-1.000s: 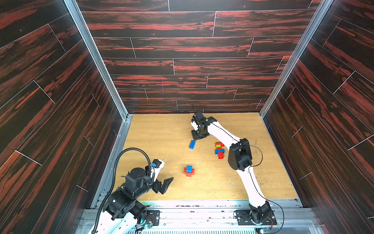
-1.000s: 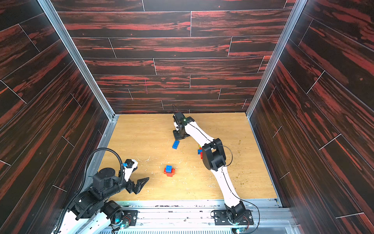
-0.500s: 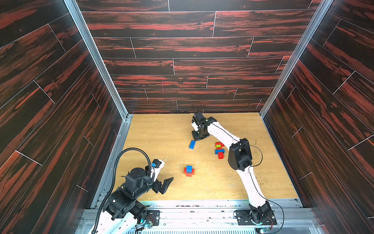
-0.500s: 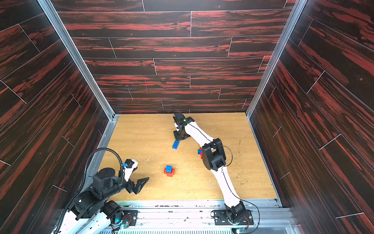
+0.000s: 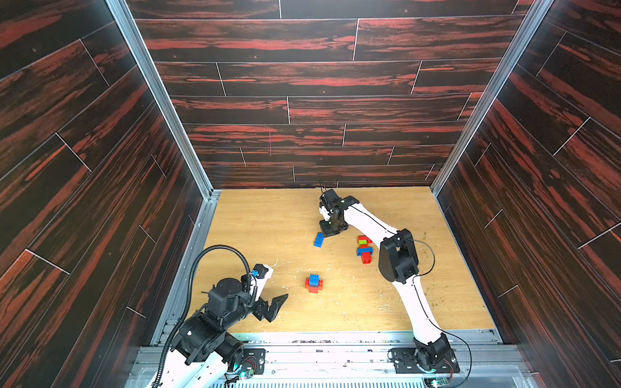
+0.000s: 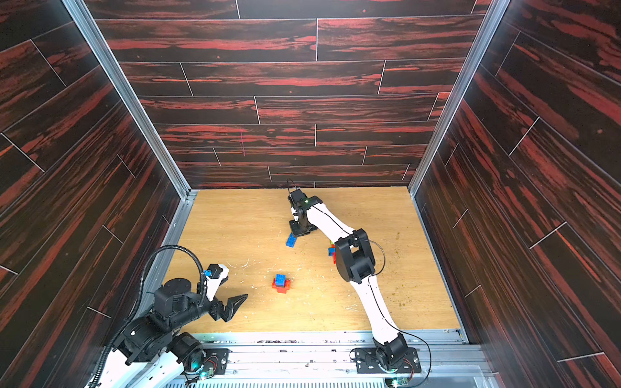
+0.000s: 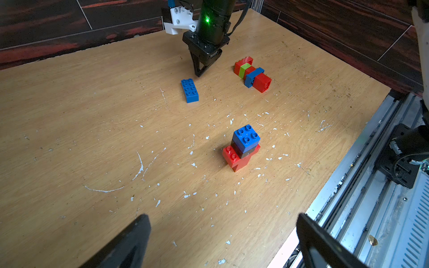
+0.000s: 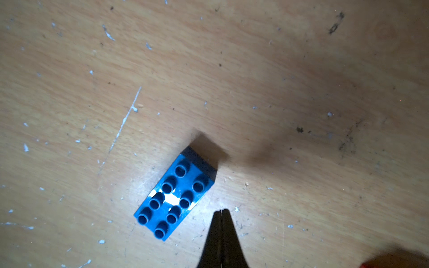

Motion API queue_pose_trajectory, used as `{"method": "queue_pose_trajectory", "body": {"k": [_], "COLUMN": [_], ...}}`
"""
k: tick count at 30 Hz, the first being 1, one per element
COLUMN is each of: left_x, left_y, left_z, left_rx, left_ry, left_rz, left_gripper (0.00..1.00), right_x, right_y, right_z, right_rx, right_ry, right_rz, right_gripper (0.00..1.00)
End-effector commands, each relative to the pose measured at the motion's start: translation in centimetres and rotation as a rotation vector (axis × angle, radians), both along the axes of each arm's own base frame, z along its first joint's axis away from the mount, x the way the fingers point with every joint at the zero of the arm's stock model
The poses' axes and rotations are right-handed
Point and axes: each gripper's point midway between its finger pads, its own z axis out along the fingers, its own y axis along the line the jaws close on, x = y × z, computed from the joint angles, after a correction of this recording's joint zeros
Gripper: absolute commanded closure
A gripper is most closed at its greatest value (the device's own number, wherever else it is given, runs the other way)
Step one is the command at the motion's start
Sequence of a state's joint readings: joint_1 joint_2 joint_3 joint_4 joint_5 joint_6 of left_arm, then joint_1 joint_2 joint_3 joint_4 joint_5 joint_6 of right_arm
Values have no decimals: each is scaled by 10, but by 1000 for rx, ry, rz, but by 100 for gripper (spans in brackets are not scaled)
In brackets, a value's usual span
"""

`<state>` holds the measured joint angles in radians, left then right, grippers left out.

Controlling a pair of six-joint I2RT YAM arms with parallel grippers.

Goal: Assemble the letter f with lego
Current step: Adjust the lego brick at the center of the board.

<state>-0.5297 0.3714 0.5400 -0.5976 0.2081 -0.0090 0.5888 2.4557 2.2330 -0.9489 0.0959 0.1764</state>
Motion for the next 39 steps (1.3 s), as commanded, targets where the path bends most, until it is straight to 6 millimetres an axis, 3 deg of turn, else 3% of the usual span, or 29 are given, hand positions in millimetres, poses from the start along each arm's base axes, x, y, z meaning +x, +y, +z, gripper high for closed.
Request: {"method": "queue_pose_trajectory", "body": {"k": [1,16,31,39], "left_x": [0,1,1,1], "left_y": [-1,0,0,0], "left_z": [-1,-1,-1,-1], "left_rx": [-3,-2,-2,-1], "left_ry": [-2,-3,-2,-2], "left_rz": [-2,1,4,4], "left_gripper": [0,0,0,0], "right_x": [-6,-1,-4,-5], "right_y": [1,10,45,51], "right_z": [-17,-20,-16,-11], "right_rx": [-4,25,147,161], "right_ry": [40,45,57,51], "right_rz": [-2,21,129,156], "right_gripper": [100,100,100,100]}}
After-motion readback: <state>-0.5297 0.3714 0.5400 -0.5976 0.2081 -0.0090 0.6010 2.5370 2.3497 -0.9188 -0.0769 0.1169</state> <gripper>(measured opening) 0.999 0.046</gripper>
